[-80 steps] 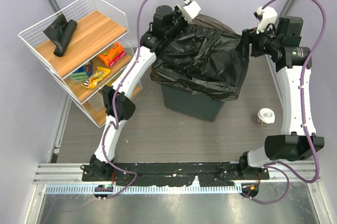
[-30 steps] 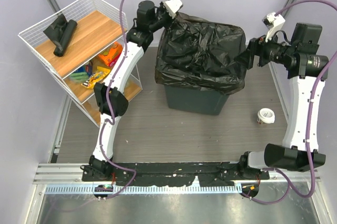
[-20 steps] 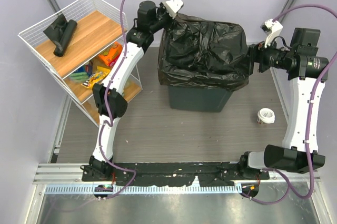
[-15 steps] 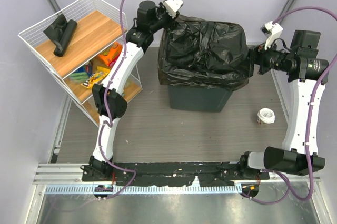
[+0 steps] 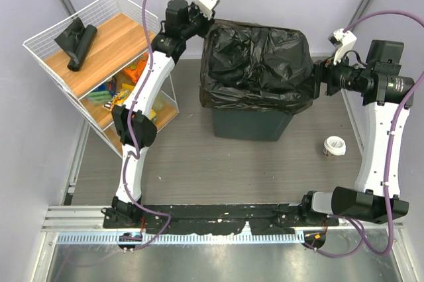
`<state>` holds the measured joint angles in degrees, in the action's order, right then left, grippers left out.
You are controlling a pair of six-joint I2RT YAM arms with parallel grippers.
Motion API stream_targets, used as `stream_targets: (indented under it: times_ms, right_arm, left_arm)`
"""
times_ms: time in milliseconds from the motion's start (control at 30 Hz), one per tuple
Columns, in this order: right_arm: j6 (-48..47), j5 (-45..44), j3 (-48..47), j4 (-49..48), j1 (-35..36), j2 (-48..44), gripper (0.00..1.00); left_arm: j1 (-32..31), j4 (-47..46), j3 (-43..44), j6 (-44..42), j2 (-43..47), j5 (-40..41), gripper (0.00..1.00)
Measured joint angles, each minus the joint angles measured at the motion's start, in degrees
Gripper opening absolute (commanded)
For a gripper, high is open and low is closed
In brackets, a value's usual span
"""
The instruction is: Put the trash bags into the trash bin
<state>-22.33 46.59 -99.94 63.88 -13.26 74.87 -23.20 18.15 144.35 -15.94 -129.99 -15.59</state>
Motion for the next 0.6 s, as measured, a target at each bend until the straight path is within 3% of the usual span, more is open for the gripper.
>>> stream_targets:
  times_ms: [33,600]
  right_arm:
    - [0.02,-0.07,0.11,-0.07,0.00,0.02,0.84]
    - [-1.55,-0.22,0.63,0.31,-0.07,0.00,0.87]
  left_arm:
    - [0.28,0.83,0.00,0.52,0.00,-0.44,0.00]
    - [1.66,5.55,-2.56,2.38,0.98,-5.09,0.00]
